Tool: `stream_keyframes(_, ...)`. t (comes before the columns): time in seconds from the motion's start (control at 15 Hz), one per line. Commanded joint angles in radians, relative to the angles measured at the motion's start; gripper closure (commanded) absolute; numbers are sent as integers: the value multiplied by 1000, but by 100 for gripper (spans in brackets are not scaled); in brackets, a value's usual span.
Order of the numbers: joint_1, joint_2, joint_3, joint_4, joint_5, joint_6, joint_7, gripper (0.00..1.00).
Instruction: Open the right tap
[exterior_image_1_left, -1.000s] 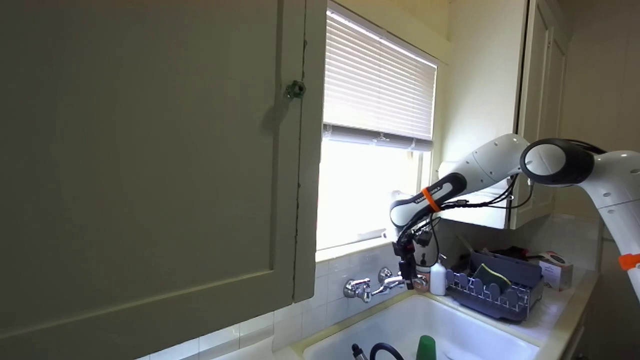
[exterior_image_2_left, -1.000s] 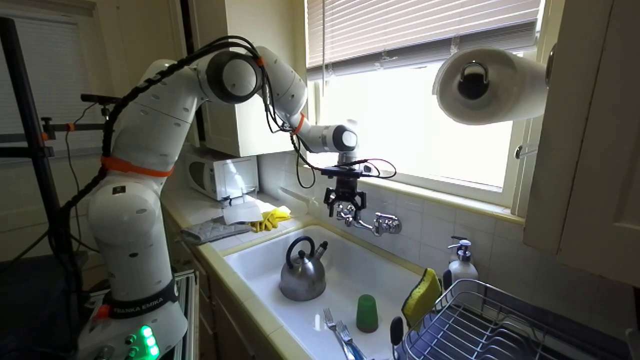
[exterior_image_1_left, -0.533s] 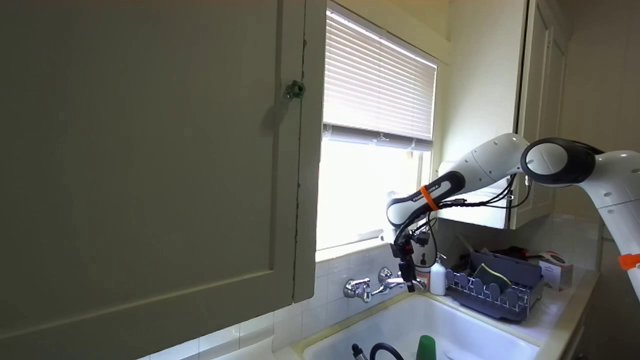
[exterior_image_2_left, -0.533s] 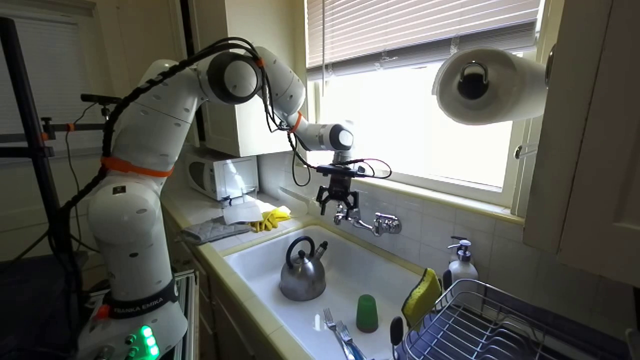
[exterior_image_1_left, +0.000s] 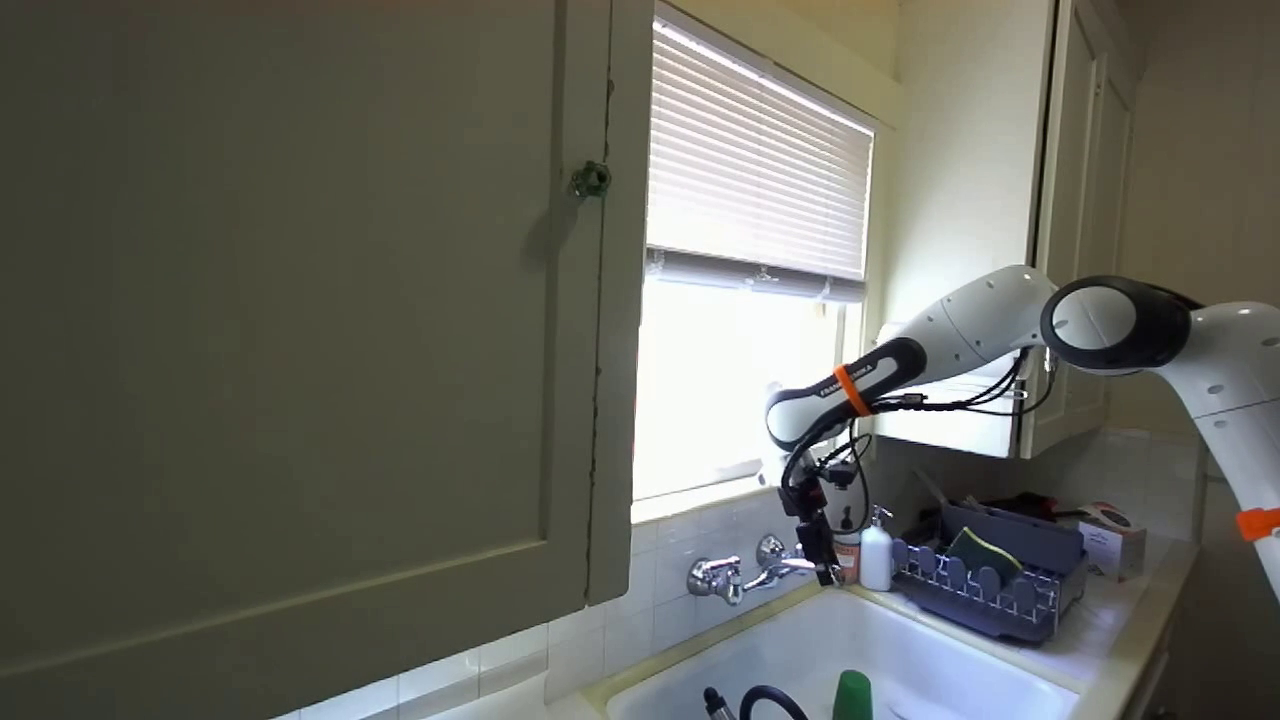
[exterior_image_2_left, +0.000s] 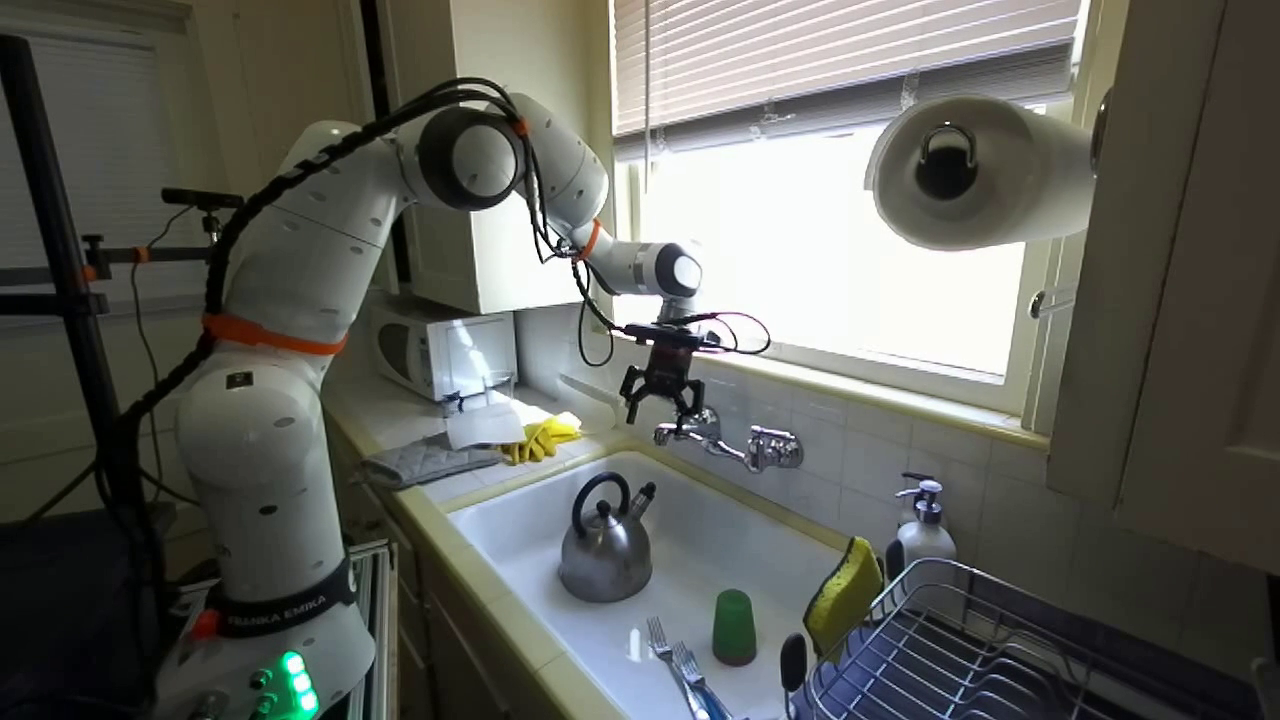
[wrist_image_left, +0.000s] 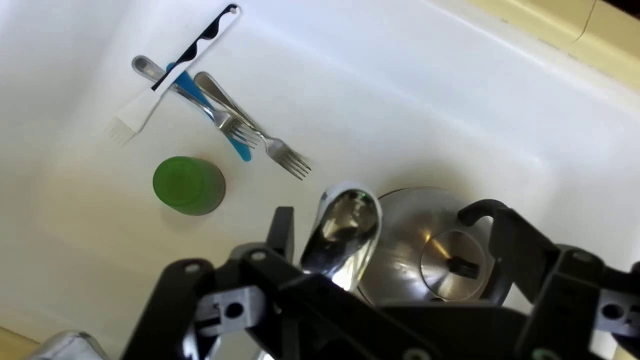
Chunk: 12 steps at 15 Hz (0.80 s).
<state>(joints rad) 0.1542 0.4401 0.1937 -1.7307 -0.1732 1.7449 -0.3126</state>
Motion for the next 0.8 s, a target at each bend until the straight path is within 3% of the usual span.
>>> stream_keyframes(0.0, 2, -81, -28, -70, 39, 33, 150, 0)
stream_keyframes(0.73, -40, -156, -147, -86, 68, 54, 558, 0)
